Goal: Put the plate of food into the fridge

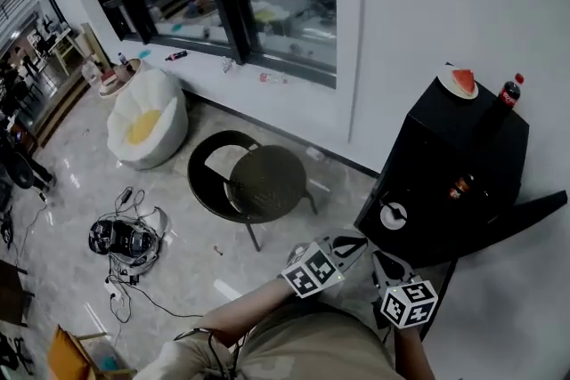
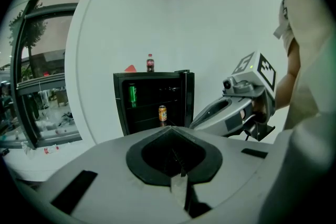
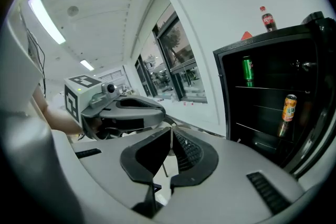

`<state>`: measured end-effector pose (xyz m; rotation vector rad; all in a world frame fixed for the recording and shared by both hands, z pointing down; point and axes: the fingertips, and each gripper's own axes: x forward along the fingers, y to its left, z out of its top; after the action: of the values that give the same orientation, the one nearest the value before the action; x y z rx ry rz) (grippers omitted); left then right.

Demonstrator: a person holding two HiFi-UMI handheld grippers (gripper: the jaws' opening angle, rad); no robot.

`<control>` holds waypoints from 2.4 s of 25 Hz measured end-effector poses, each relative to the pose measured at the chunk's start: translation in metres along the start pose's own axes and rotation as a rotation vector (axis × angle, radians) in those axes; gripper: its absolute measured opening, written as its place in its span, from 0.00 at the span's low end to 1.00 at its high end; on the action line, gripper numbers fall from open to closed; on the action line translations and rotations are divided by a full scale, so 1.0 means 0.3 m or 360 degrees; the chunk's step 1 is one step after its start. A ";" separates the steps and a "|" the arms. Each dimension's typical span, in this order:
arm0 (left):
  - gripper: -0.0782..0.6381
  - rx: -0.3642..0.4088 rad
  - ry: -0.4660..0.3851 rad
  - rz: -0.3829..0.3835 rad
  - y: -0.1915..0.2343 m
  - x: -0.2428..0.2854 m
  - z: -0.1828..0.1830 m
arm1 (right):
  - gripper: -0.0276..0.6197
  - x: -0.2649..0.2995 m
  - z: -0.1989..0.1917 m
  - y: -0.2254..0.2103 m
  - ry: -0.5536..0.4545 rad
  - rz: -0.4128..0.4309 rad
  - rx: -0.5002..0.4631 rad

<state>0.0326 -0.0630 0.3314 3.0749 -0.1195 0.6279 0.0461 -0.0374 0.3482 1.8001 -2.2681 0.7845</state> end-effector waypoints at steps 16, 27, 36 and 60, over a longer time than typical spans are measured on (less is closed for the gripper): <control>0.12 -0.0051 -0.0023 0.0186 -0.099 -0.091 0.057 | 0.09 -0.114 0.005 0.078 -0.0005 0.0183 -0.0140; 0.12 -0.0026 -0.0016 0.0308 -0.208 -0.185 0.082 | 0.09 -0.189 0.012 0.139 -0.0067 0.0291 -0.0115; 0.12 -0.0088 0.0020 0.0387 -0.221 -0.243 0.042 | 0.09 -0.189 -0.024 0.169 -0.0028 0.0349 -0.0079; 0.12 -0.0032 -0.0174 0.0399 -0.080 -0.514 0.031 | 0.09 -0.065 0.024 0.450 -0.0063 0.0278 -0.0294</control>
<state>-0.1033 -0.0279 0.2629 3.0996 -0.5150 0.4589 -0.0738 -0.0040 0.2923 1.5677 -2.4575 0.5468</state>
